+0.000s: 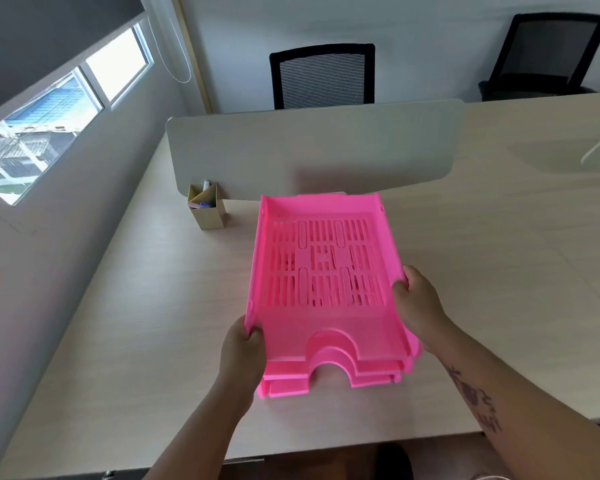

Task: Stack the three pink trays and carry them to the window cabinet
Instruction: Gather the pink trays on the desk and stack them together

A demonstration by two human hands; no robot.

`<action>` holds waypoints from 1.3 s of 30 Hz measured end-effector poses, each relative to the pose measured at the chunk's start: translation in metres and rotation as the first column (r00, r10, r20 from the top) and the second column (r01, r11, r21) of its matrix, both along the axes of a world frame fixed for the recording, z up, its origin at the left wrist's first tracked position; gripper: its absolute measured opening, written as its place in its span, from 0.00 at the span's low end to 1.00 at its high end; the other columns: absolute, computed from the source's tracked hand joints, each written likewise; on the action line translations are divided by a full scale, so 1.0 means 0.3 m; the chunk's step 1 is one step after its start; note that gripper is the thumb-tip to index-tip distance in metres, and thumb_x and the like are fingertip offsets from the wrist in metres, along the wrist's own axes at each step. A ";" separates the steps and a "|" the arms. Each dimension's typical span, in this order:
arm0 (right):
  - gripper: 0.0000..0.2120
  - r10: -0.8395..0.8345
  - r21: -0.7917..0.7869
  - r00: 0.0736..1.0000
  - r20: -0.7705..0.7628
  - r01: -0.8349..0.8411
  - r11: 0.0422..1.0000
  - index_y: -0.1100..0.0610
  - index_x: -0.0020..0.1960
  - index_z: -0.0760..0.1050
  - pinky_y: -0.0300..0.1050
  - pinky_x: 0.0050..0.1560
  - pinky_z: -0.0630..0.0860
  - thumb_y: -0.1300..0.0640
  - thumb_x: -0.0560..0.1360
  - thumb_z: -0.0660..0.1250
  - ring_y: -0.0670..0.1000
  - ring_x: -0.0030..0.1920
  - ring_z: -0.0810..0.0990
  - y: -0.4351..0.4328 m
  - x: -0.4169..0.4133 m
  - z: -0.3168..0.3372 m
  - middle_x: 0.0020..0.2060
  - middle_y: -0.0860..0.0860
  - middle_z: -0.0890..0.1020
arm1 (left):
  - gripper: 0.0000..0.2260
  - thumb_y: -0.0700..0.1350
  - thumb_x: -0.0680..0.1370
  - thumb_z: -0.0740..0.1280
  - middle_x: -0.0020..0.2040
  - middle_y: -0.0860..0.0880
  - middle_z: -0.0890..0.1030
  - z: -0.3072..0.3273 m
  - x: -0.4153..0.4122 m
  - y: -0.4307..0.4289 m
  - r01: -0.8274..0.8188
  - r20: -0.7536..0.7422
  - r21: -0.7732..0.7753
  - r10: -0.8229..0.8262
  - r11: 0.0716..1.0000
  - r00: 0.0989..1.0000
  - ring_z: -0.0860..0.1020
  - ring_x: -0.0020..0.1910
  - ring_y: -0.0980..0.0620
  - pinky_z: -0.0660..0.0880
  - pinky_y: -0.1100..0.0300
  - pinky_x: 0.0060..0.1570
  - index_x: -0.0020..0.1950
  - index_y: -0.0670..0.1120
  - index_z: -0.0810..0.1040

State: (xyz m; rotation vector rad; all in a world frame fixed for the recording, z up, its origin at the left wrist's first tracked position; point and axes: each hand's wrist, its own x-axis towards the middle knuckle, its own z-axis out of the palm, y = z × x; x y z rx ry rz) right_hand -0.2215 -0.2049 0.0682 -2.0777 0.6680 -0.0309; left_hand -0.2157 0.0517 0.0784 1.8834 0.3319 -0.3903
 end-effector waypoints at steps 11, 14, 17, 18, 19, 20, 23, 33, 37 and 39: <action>0.17 0.058 0.038 0.998 0.017 -0.059 0.998 0.60 0.67 0.71 0.45 0.34 0.76 0.62 0.81 0.52 0.52 0.36 0.76 0.031 0.026 0.003 0.42 0.51 0.79 | 0.21 0.30 0.77 0.50 0.43 0.45 0.85 0.036 -0.051 0.041 0.008 0.009 -0.104 -0.007 0.995 1.000 0.83 0.44 0.47 0.79 0.59 0.36 0.52 0.47 0.80; 0.17 0.076 0.030 0.997 0.020 -0.077 0.997 0.59 0.66 0.72 0.45 0.32 0.74 0.62 0.81 0.52 0.52 0.36 0.76 0.031 0.034 0.009 0.41 0.52 0.79 | 0.23 0.28 0.76 0.50 0.43 0.45 0.85 0.022 -0.080 0.040 -0.018 0.019 -0.156 0.021 0.988 1.000 0.83 0.45 0.46 0.80 0.57 0.37 0.53 0.47 0.80; 0.17 0.089 0.021 0.995 0.043 -0.090 0.996 0.59 0.65 0.74 0.40 0.29 0.70 0.63 0.81 0.53 0.50 0.34 0.75 0.034 0.042 0.024 0.41 0.53 0.79 | 0.24 0.28 0.76 0.49 0.42 0.46 0.85 0.023 -0.090 0.049 -0.050 0.040 -0.184 0.059 0.982 0.997 0.83 0.43 0.47 0.80 0.56 0.38 0.51 0.48 0.80; 0.17 0.096 0.020 0.994 0.055 -0.098 0.995 0.59 0.65 0.74 0.42 0.30 0.72 0.63 0.81 0.53 0.51 0.35 0.76 0.037 0.045 0.031 0.42 0.54 0.80 | 0.24 0.28 0.76 0.49 0.41 0.46 0.85 0.024 -0.093 0.053 -0.055 0.049 -0.186 0.065 0.981 0.997 0.83 0.42 0.48 0.80 0.56 0.37 0.50 0.48 0.80; 0.17 0.103 0.020 0.993 0.063 -0.104 0.994 0.59 0.65 0.74 0.44 0.32 0.74 0.63 0.81 0.53 0.53 0.37 0.77 0.040 0.050 0.034 0.43 0.56 0.81 | 0.24 0.27 0.75 0.49 0.42 0.45 0.85 0.025 -0.098 0.058 -0.058 0.056 -0.190 0.069 0.980 0.996 0.83 0.42 0.47 0.80 0.56 0.37 0.50 0.47 0.80; 0.17 0.114 0.016 0.991 0.064 -0.116 0.993 0.58 0.65 0.74 0.46 0.34 0.75 0.62 0.81 0.53 0.54 0.38 0.78 0.043 0.055 0.038 0.45 0.57 0.81 | 0.24 0.27 0.75 0.49 0.42 0.44 0.85 0.023 -0.105 0.060 -0.058 0.059 -0.192 0.071 0.980 0.996 0.83 0.43 0.46 0.81 0.54 0.38 0.50 0.46 0.80; 0.19 0.169 -0.001 0.985 0.021 -0.169 0.986 0.56 0.69 0.71 0.41 0.29 0.72 0.62 0.81 0.52 0.52 0.35 0.78 0.044 0.067 0.031 0.47 0.56 0.82 | 0.23 0.25 0.74 0.49 0.44 0.39 0.83 0.003 -0.145 0.056 -0.047 0.061 -0.225 0.063 0.973 0.996 0.82 0.42 0.42 0.83 0.45 0.41 0.51 0.43 0.79; 0.18 0.179 -0.021 0.984 -0.021 -0.180 0.984 0.58 0.69 0.71 0.41 0.28 0.69 0.61 0.81 0.54 0.53 0.33 0.74 0.040 0.058 0.011 0.45 0.58 0.82 | 0.24 0.20 0.70 0.48 0.39 0.43 0.80 -0.041 -0.165 0.051 -0.029 0.091 -0.277 0.056 0.960 0.994 0.82 0.36 0.51 0.79 0.62 0.32 0.51 0.40 0.76; 0.16 0.164 -0.006 0.982 -0.095 -0.165 0.986 0.61 0.65 0.73 0.43 0.32 0.71 0.58 0.83 0.53 0.54 0.35 0.75 0.041 0.053 0.001 0.46 0.63 0.81 | 0.21 0.20 0.72 0.49 0.40 0.41 0.78 -0.033 -0.165 0.058 0.013 0.098 -0.284 0.015 0.959 0.995 0.81 0.35 0.53 0.79 0.64 0.32 0.50 0.40 0.75; 0.17 0.164 0.001 0.980 -0.113 -0.165 0.986 0.61 0.65 0.73 0.44 0.33 0.71 0.57 0.83 0.52 0.54 0.37 0.75 0.044 0.055 0.004 0.47 0.64 0.81 | 0.21 0.21 0.73 0.50 0.41 0.40 0.79 -0.021 -0.166 0.059 0.028 0.104 -0.299 0.004 0.954 0.995 0.82 0.34 0.55 0.79 0.65 0.33 0.50 0.40 0.75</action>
